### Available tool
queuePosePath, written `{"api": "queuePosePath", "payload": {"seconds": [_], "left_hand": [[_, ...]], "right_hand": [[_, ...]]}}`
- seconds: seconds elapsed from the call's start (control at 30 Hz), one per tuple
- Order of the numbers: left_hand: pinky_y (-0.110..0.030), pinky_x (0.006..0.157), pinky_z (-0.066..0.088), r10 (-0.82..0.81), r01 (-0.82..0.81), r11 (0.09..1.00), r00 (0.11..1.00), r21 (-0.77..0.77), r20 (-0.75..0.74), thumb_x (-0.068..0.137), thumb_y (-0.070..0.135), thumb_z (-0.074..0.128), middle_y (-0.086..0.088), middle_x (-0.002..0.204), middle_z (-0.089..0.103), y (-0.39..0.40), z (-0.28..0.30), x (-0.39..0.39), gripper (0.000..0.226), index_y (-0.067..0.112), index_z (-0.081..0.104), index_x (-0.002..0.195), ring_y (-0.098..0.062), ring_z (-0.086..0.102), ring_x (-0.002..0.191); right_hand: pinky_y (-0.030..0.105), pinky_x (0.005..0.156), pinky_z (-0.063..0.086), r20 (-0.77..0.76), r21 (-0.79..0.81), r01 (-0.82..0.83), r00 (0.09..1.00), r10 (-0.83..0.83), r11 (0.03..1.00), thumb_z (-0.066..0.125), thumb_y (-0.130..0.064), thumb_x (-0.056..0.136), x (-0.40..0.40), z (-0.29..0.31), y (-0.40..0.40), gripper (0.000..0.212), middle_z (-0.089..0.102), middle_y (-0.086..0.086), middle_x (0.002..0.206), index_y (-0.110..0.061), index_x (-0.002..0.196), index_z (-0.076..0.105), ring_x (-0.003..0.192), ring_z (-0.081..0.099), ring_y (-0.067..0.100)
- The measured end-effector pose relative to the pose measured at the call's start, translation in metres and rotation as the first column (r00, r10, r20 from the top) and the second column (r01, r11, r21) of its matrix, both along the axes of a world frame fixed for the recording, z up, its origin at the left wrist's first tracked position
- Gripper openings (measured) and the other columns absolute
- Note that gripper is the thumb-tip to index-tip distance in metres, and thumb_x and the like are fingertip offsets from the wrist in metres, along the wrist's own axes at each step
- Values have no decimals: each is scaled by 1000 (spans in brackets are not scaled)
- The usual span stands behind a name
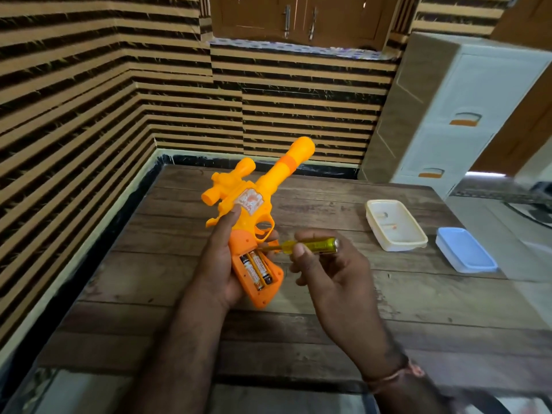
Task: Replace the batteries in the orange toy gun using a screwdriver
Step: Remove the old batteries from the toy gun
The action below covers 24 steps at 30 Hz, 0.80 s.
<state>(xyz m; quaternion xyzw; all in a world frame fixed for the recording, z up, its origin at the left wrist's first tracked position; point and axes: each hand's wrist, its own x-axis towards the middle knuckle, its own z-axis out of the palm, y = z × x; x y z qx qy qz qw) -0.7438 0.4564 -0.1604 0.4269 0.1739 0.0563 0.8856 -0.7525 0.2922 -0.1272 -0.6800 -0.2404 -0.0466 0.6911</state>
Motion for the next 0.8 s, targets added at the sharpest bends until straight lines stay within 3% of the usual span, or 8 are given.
{"api": "queuePosePath", "payload": {"seconds": [0.07, 0.13, 0.23, 0.37, 0.53, 0.67, 0.73, 0.8], "left_hand": [[-32, 62, 56, 3, -3, 1000, 1000, 8, -1, 89, 52, 54, -23, 106, 70, 0, 1, -1, 42, 18, 78, 91, -29, 69, 85], [-35, 67, 55, 15, -15, 1000, 1000, 9, -5, 87, 53, 55, -25, 108, 69, 0, 1, -1, 45, 15, 73, 101, -31, 68, 87], [-48, 88, 49, 33, -33, 999, 999, -9, -24, 84, 56, 59, -29, 117, 65, 1, 1, -1, 51, 12, 74, 105, -38, 63, 99], [-53, 89, 50, 18, -18, 999, 999, -29, -32, 87, 58, 56, -29, 118, 64, 2, 1, 0, 59, 7, 68, 115, -37, 64, 95], [-64, 103, 38, 19, -22, 998, 999, -52, -49, 85, 57, 58, -31, 117, 62, -1, 5, -1, 64, 5, 64, 122, -40, 58, 104], [-68, 107, 29, 5, -10, 996, 999, -94, -53, 80, 60, 64, -31, 120, 62, 2, 2, -1, 69, 6, 64, 122, -43, 49, 114], [-68, 104, 34, -19, 14, 996, 998, -92, -53, 82, 59, 61, -26, 112, 64, 2, 3, -2, 66, 5, 64, 120, -41, 52, 107], [-54, 90, 50, -24, 21, 997, 999, -75, -45, 85, 57, 56, -23, 105, 65, 2, 6, -3, 63, 4, 64, 120, -34, 60, 88]], "right_hand": [[16, 58, 52, 4, -4, -40, 999, 40, 999, 62, -11, 88, 0, 1, 0, 10, 71, -17, 77, -16, 96, 63, 68, 68, 0], [18, 59, 53, 30, -11, -53, 998, 53, 999, 63, -12, 89, -1, 2, 0, 9, 70, -23, 81, -16, 96, 64, 70, 68, 0], [36, 53, 55, 53, -12, -42, 998, 43, 999, 66, -17, 88, -1, 0, -1, 9, 70, -10, 81, -20, 96, 67, 65, 64, 22], [44, 61, 55, 37, -32, -49, 998, 50, 998, 66, -12, 85, 0, -7, 0, 16, 70, 4, 81, -20, 98, 71, 70, 64, 29], [23, 61, 50, 75, -67, -81, 993, 86, 994, 66, -6, 84, 0, -9, 0, 22, 71, -7, 83, -20, 100, 73, 66, 60, 8], [22, 64, 50, 194, -156, -35, 979, 65, 987, 67, -9, 85, -1, -8, -1, 20, 71, -6, 88, -18, 102, 73, 69, 62, 11], [24, 68, 52, 289, -226, 11, 956, 56, 974, 67, -14, 84, -2, -7, -1, 21, 71, -9, 93, -20, 104, 72, 77, 65, 10], [19, 76, 49, 377, -298, 46, 923, 73, 953, 68, -15, 83, -3, -7, -2, 23, 70, -11, 99, -16, 106, 71, 89, 64, 3]]}}
